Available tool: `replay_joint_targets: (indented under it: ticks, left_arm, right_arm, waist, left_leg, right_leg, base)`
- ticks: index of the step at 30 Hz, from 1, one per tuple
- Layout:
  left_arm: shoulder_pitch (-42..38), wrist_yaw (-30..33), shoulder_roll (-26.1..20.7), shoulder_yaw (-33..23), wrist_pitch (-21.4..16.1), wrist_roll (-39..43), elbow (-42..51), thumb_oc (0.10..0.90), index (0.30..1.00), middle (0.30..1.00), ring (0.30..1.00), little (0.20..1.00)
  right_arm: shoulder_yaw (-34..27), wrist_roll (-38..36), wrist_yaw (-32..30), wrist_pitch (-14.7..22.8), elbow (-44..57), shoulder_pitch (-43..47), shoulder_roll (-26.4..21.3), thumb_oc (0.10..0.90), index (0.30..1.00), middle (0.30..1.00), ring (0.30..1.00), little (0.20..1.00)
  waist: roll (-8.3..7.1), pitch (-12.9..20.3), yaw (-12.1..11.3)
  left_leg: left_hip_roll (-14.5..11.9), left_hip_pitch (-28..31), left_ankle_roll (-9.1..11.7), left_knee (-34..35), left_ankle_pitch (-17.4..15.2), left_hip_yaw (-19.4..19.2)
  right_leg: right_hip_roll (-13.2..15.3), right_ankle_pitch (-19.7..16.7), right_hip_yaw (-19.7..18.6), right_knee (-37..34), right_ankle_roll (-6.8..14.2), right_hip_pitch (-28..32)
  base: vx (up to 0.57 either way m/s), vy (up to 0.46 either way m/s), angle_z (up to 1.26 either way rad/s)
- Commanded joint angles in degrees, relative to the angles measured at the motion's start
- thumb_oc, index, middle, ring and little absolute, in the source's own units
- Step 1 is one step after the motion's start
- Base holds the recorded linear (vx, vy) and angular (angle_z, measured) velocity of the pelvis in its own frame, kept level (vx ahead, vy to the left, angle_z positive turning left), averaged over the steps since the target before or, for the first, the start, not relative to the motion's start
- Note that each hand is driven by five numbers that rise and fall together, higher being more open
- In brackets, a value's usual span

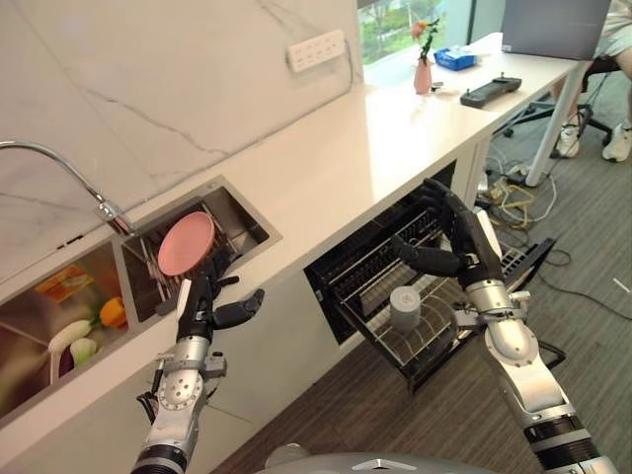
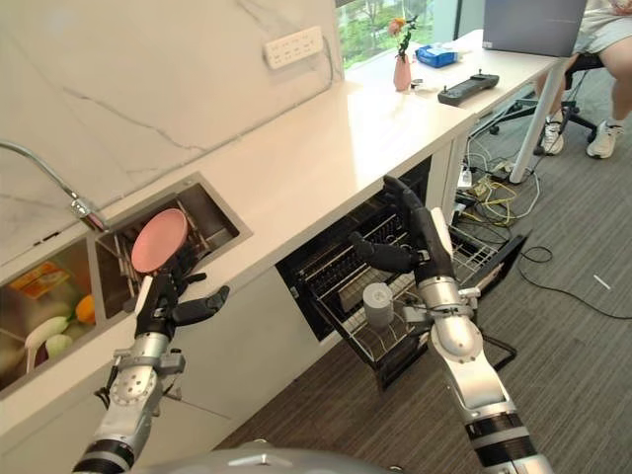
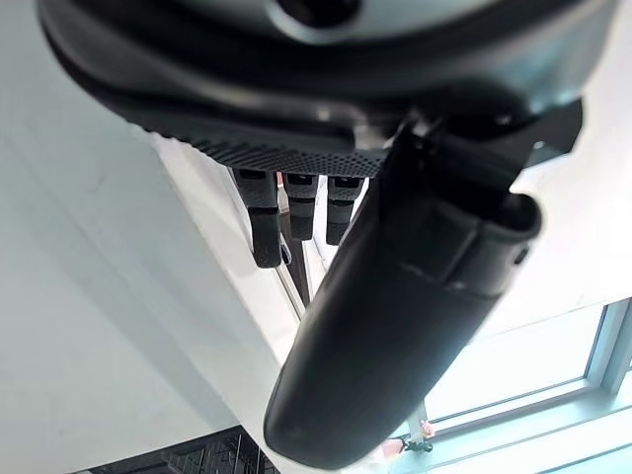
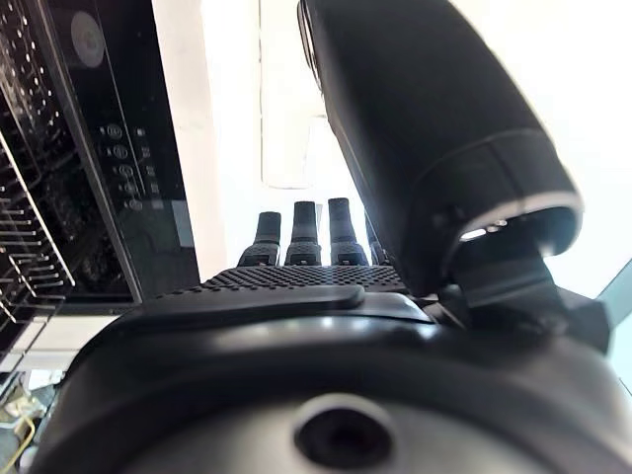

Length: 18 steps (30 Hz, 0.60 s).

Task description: Place the dishes in the dishwasher.

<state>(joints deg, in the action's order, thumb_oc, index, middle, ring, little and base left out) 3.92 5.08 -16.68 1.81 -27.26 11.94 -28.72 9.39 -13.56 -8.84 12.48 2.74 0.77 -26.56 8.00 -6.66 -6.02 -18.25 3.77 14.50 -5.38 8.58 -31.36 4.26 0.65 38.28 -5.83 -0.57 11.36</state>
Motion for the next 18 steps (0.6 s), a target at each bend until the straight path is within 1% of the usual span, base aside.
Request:
replay_joint_targets:
  ticks: [1,2,3,4,5,7,8,9,10,11,12,13,14,15,16,17,18]
  left_arm:
    - [12.1,0.7,-0.4,6.3,12.3,2.3,-0.5,0.800,0.900,0.900,0.900,0.900]
    - [12.5,0.7,-0.6,6.1,12.7,2.4,0.1,0.800,0.900,0.900,0.900,0.900]
    - [12.0,0.6,-1.4,5.5,11.9,3.1,3.9,0.800,0.900,0.900,0.900,0.900]
    - [12.2,0.2,-3.1,3.9,11.5,3.7,10.8,0.800,0.900,0.900,0.900,0.900]
    - [11.9,0.3,-3.9,3.0,11.4,3.4,14.0,0.800,0.900,0.900,0.900,0.900]
    - [10.3,0.5,-5.3,2.0,11.3,2.7,19.2,0.800,0.900,0.900,0.900,0.900]
    - [8.7,0.7,-6.2,1.4,11.0,1.7,21.8,0.800,0.900,0.900,0.900,0.900]
    - [8.8,0.8,-6.4,1.5,11.3,1.7,22.1,0.800,0.900,0.900,0.900,0.900]
    - [7.4,1.4,-7.2,1.3,10.9,0.9,24.5,0.800,0.900,0.900,0.900,0.900]
    - [6.6,2.0,-7.2,1.5,10.5,0.3,26.6,0.800,0.900,0.900,0.900,0.900]
    - [6.4,2.1,-7.2,0.9,10.1,-0.1,29.1,0.800,0.900,0.900,0.900,0.900]
    - [7.4,2.4,-7.6,-0.1,10.5,-2.2,32.6,0.800,0.900,0.900,0.900,0.900]
    - [7.7,2.6,-7.6,-0.1,10.7,-2.5,33.0,0.800,0.900,0.900,0.900,0.900]
    - [8.1,3.2,-7.4,-0.9,10.5,-3.2,33.7,0.800,0.900,0.900,0.900,0.900]
    - [8.8,3.8,-7.5,-2.1,10.3,-4.6,34.5,0.800,0.900,0.900,0.900,0.900]
    - [8.9,3.9,-7.6,-2.1,10.4,-4.7,34.7,0.800,0.900,0.900,0.900,0.900]
    - [9.7,4.4,-8.0,-2.8,9.9,-6.4,35.4,0.800,0.900,0.900,0.900,0.900]
  right_arm:
    - [0.0,-0.7,0.5,7.1,9.6,6.6,0.6,0.800,0.900,0.900,0.900,0.900]
    - [0.1,-0.7,0.5,7.2,9.5,6.7,0.7,0.800,0.900,0.900,0.900,0.900]
    - [0.3,-0.5,0.4,7.2,9.8,6.8,0.4,0.800,0.900,0.900,0.900,0.900]
    - [0.5,-0.4,0.9,6.9,10.2,6.6,0.0,0.800,0.900,0.900,0.900,0.900]
    - [0.1,-0.3,1.1,6.8,10.6,6.3,-0.1,0.800,0.900,0.900,0.900,0.900]
    - [-1.1,-0.5,1.4,6.7,11.3,4.9,0.0,0.800,0.900,0.900,0.900,0.900]
    - [-2.4,-0.5,1.7,6.7,11.6,3.4,-0.1,0.800,0.900,0.900,0.900,0.900]
    - [-2.7,-0.6,1.8,6.6,11.8,3.1,0.0,0.800,0.900,0.900,0.900,0.900]
    - [-4.0,-0.4,1.7,6.7,12.3,1.7,-0.1,0.800,0.900,0.900,0.900,0.900]
    - [-5.4,-0.6,1.9,6.7,13.2,0.0,-0.2,0.800,0.900,0.900,0.900,0.900]
    - [-7.0,-1.1,1.9,6.7,13.6,-1.8,-0.1,0.800,0.900,0.900,0.900,0.900]
    - [-8.8,-0.9,1.8,6.2,12.2,-2.9,-0.3,0.800,0.900,0.900,0.900,0.900]
    - [-8.7,-0.9,1.8,6.4,11.9,-2.9,-0.3,0.800,0.900,0.900,0.900,0.900]
    - [-9.1,-1.0,1.6,6.5,11.4,-2.9,0.3,0.800,0.900,0.900,0.900,0.900]
    - [-9.8,-1.5,1.5,6.2,10.3,-2.9,1.9,0.800,0.900,0.900,0.900,0.900]
    - [-9.8,-1.6,1.6,6.3,10.2,-2.8,2.1,0.800,0.900,0.900,0.900,0.900]
    - [-10.2,-2.5,1.5,6.5,8.9,-1.8,3.3,0.800,0.900,0.900,0.900,0.900]
  waist:
    - [0.67,-0.5,-2.4]
    - [0.53,-0.5,-2.2]
    - [0.40,-0.6,-2.3]
    - [0.13,-0.6,-2.5]
    - [-0.27,-0.5,-2.5]
    - [-1.31,0.0,-2.0]
    - [-2.15,0.3,-1.1]
    - [-2.29,0.2,-0.6]
    - [-3.00,0.2,1.0]
    - [-3.42,0.2,2.8]
    - [-3.42,0.7,3.8]
    - [-3.43,1.5,4.2]
    - [-3.60,1.9,4.6]
    - [-3.81,2.0,3.8]
    - [-4.21,2.2,3.3]
    - [-4.39,2.2,3.5]
    - [-4.77,1.7,3.1]
  left_leg:
    - [-4.4,-1.1,0.2,0.9,13.8,-0.2]
    - [-4.4,-1.3,0.2,0.6,13.6,-0.1]
    - [-4.1,-0.8,-0.2,-1.1,11.7,-1.7]
    - [-2.6,-0.3,-1.1,-3.9,7.1,-2.3]
    - [-1.4,0.1,-1.6,-5.8,4.6,-2.5]
    - [0.5,2.2,-3.0,-7.5,-0.2,-3.1]
    - [0.7,3.8,-3.5,-8.0,-2.4,-4.8]
    - [0.8,3.7,-3.7,-8.2,-2.7,-4.2]
    - [0.8,4.6,-4.3,-9.1,-4.0,-5.6]
    - [0.6,4.9,-4.8,-9.9,-4.3,-6.0]
    - [0.6,6.0,-5.1,-7.7,-5.4,-8.2]
    - [3.0,5.9,-7.2,-1.8,-8.9,-8.2]
    - [3.8,5.8,-7.8,-1.0,-9.1,-8.0]
    - [4.7,5.1,-8.4,0.2,-9.5,-6.1]
    - [5.9,4.1,-9.4,2.2,-9.2,-4.8]
    - [6.2,4.1,-9.6,2.5,-9.2,-4.6]
    - [7.7,3.7,-10.4,4.1,-9.6,-3.0]
  right_leg:
    - [2.7,5.1,1.1,0.8,4.2,-2.4]
    - [2.8,5.0,1.2,0.8,4.2,-2.4]
    - [3.1,4.8,2.0,0.8,4.0,-3.0]
    - [3.6,4.4,3.2,0.8,3.5,-3.6]
    - [3.9,4.2,4.4,0.8,3.1,-3.8]
    - [5.0,3.6,8.4,1.0,2.4,-3.8]
    - [5.9,3.3,11.5,1.1,2.0,-3.9]
    - [6.1,3.3,12.1,1.1,2.2,-3.5]
    - [6.9,3.0,14.4,1.3,1.9,-3.7]
    - [7.3,3.2,14.8,1.4,1.2,-4.2]
    - [8.2,1.9,16.9,1.6,1.5,-4.6]
    - [10.6,-0.5,19.0,2.4,2.7,-5.4]
    - [11.3,-0.9,19.3,2.7,3.1,-5.6]
    - [12.0,-1.7,19.4,3.3,3.6,-5.7]
    - [14.6,-3.7,20.6,5.1,5.1,-5.1]
    - [15.1,-3.9,20.8,5.4,5.5,-5.1]
    - [17.9,-5.5,20.9,8.8,7.8,-4.9]
  base:
    - [-0.15,-0.016,0.47]
    - [-0.20,-0.050,0.50]
    - [-0.23,-0.071,0.48]
    - [-0.31,-0.091,0.54]
    - [-0.29,-0.039,0.62]
    - [-0.23,0.022,0.70]
    - [-0.16,0.042,0.91]
    - [-0.17,0.093,1.86]
    - [-0.14,0.134,2.47]
    - [-0.18,0.233,2.74]
    - [-0.18,0.493,2.17]
    - [-0.12,0.469,1.87]
    - [-0.08,0.498,1.67]
    - [-0.01,0.320,1.63]
    - [0.00,0.299,0.97]
    - [0.02,0.331,1.00]
    - [0.02,0.198,0.99]
